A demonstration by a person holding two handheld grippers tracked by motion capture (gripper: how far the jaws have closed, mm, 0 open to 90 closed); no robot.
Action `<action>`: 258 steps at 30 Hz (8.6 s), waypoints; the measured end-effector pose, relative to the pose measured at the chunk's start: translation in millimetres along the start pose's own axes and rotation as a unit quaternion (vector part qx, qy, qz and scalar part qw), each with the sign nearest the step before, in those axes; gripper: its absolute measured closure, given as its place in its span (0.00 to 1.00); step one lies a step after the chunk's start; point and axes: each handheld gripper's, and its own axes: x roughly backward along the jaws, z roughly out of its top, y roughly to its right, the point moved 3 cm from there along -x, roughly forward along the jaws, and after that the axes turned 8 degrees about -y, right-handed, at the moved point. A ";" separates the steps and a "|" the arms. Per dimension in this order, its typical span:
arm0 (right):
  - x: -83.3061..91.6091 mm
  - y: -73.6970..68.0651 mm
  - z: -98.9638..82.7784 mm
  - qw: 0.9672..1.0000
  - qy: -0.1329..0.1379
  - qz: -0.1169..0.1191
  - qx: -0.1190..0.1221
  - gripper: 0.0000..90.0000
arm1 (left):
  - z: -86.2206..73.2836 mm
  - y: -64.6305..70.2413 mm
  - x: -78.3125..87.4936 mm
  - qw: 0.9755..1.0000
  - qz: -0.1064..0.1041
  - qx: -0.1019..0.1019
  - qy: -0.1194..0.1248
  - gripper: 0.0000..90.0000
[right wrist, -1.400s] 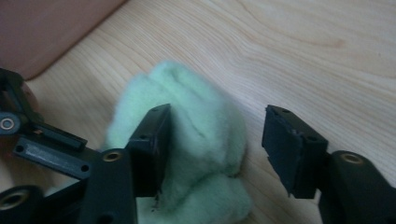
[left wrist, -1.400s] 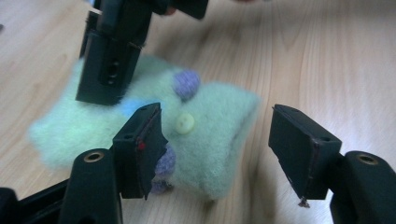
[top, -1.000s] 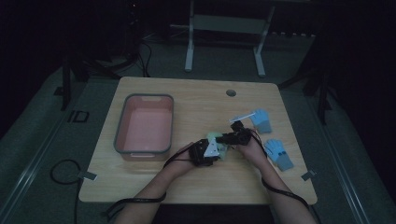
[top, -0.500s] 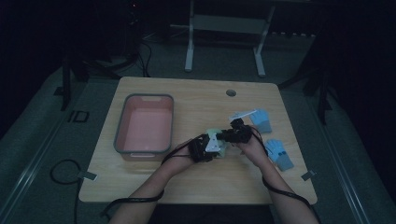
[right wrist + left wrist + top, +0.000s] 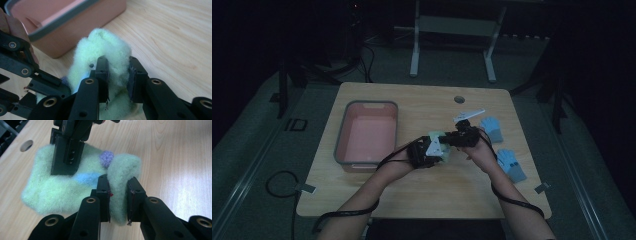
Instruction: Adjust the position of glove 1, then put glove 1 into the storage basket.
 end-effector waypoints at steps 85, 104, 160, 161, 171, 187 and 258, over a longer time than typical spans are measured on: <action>-83.5 -65.4 101.8 0.993 -0.008 0.097 0.061 0.33 | -145.7 -83.2 71.7 0.973 0.027 0.194 -0.122 0.17; -34.4 -32.6 51.8 0.995 0.028 0.071 0.060 0.27 | -87.5 -62.0 76.6 0.976 0.040 0.213 -0.008 0.04; 33.2 20.9 -103.0 1.000 0.009 -0.019 -0.007 0.15 | -51.8 44.5 -33.3 0.985 -0.071 0.150 0.046 0.02; 34.4 21.4 -105.4 1.000 0.011 -0.020 -0.010 0.15 | -52.9 45.4 -33.9 0.985 -0.069 0.153 0.049 0.02; 51.1 29.3 -125.5 0.997 0.039 -0.069 -0.022 0.24 | -61.7 52.2 -38.4 0.987 -0.048 0.147 0.045 0.02; 92.8 81.4 -132.4 0.979 0.076 -0.175 -0.072 0.56 | -65.1 54.4 -39.5 0.988 -0.030 0.143 0.054 0.02; 75.2 72.4 -63.0 0.972 0.065 -0.198 -0.112 0.97 | -68.6 54.9 -32.3 0.988 -0.009 0.138 0.071 0.02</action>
